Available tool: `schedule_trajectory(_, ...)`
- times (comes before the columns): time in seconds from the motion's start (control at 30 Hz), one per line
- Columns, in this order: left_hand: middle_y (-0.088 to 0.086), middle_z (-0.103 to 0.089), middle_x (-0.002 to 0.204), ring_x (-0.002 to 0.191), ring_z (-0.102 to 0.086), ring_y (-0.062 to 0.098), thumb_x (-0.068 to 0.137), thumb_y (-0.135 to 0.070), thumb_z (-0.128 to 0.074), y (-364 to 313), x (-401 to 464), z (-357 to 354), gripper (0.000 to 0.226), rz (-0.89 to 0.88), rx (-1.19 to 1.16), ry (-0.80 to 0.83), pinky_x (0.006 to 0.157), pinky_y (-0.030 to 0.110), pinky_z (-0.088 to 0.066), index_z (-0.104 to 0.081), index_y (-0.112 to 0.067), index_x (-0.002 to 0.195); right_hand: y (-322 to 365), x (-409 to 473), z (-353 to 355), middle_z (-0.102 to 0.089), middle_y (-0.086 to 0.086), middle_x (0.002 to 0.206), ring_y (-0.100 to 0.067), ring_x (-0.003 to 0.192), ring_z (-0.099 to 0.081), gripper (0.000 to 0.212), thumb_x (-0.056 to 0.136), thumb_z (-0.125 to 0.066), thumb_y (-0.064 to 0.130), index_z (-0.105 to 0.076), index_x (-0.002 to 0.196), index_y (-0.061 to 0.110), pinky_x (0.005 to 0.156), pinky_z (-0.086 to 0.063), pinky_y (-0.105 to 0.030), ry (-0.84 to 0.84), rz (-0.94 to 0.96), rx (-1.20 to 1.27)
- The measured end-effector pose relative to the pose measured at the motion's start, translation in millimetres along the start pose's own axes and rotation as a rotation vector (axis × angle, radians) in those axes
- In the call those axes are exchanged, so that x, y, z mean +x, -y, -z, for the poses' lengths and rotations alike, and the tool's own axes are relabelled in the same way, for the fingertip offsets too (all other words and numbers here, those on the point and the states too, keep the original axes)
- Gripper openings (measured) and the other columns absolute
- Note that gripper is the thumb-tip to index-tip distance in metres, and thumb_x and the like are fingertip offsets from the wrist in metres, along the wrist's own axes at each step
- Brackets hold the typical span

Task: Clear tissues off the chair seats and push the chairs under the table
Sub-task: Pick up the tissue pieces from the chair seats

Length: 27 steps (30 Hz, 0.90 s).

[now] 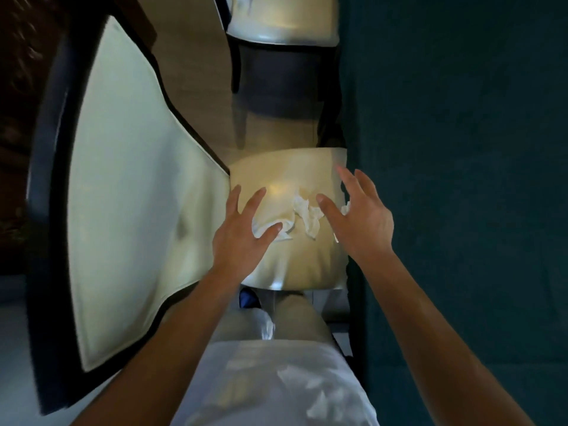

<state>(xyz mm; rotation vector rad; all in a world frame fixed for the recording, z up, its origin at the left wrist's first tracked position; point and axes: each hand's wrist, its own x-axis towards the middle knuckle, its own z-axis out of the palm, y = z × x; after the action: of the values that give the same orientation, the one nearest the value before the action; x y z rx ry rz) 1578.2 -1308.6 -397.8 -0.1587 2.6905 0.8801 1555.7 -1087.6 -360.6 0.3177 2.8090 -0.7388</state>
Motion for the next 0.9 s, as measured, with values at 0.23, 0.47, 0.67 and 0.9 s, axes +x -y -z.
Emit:
schedule_trajectory(0.23, -0.004, -0.015, 0.168, 0.121, -0.061, 0.012, 0.093, -0.052, -0.066, -13, 65, -31, 0.067, 0.062, 0.039, -0.036, 0.087, 0.022, -0.038, -0.038, -0.042, 0.153, -6, 82, -31, -0.034, 0.004, 0.162, -0.026, 0.119, -0.063, 0.062, 0.098, -0.048, 0.061, -0.028, 0.155, 0.045, 0.089, -0.050, -0.038, 0.114, 0.040, 0.028)
schedule_trajectory(0.47, 0.003, -0.017, 0.168, 0.112, -0.068, 0.018, 0.094, -0.050, -0.066, 26, 119, -87, 0.061, 0.054, 0.188, 0.089, 0.080, 0.025, -0.046, -0.045, -0.035, 0.150, -26, 137, -96, -0.040, -0.004, 0.156, -0.028, 0.106, -0.067, 0.063, 0.100, -0.053, 0.048, -0.028, 0.157, 0.039, 0.079, -0.053, -0.036, 0.189, -0.101, 0.004)
schedule_trajectory(0.67, 0.004, -0.011, 0.171, 0.125, -0.061, 0.024, 0.097, -0.053, -0.061, 75, 132, -136, 0.069, -0.004, 0.319, 0.220, 0.084, 0.032, -0.056, -0.034, -0.033, 0.157, -47, 145, -161, -0.035, -0.006, 0.157, -0.030, 0.116, -0.062, 0.067, 0.099, -0.056, 0.048, -0.026, 0.158, 0.039, 0.093, -0.053, -0.036, 0.240, -0.300, 0.051)
schedule_trajectory(0.9, 0.004, -0.006, 0.172, 0.119, -0.064, 0.026, 0.091, -0.059, -0.066, 132, 144, -203, 0.083, -0.077, 0.306, 0.269, 0.079, 0.035, -0.059, -0.023, -0.041, 0.159, -69, 160, -239, -0.043, -0.009, 0.148, -0.031, 0.117, -0.061, 0.070, 0.097, -0.058, 0.046, -0.024, 0.158, 0.039, 0.089, -0.045, -0.035, 0.275, -0.401, -0.072)
